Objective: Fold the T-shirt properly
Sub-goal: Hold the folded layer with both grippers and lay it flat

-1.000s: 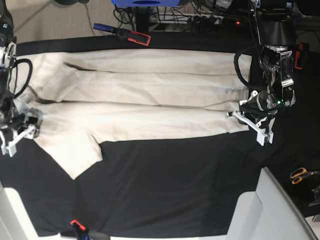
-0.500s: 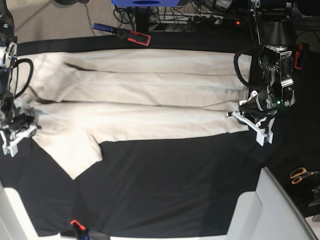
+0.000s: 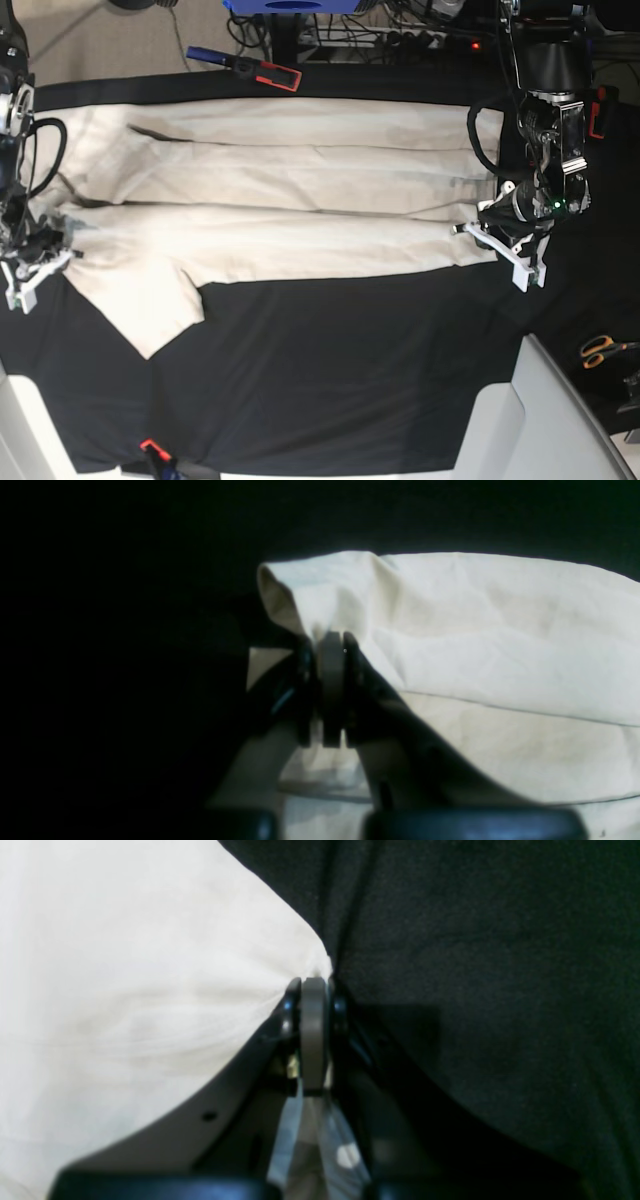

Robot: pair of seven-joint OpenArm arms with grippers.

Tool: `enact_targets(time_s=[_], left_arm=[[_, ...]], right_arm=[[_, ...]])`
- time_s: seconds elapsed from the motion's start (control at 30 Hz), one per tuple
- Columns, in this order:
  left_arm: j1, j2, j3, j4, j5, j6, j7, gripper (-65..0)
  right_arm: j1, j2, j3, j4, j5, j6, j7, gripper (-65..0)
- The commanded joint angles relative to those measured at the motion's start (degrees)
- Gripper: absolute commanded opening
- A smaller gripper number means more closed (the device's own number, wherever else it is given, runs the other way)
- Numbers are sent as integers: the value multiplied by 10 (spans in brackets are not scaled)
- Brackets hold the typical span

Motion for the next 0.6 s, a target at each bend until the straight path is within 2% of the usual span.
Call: enact_targets(time_s=[0.0, 0.43, 0.57], left_arm=[[-8, -6, -2, 9, -5, -3, -9, -650], [-8, -6, -1, 9, -5, -3, -8, -650], [-8, -6, -1, 9, -5, -3, -8, -650]], right_arm=[[14, 8, -1, 7, 3, 2, 2, -642], [14, 9, -1, 5, 2, 2, 0, -642], [14, 8, -1, 7, 2, 2, -23, -642]])
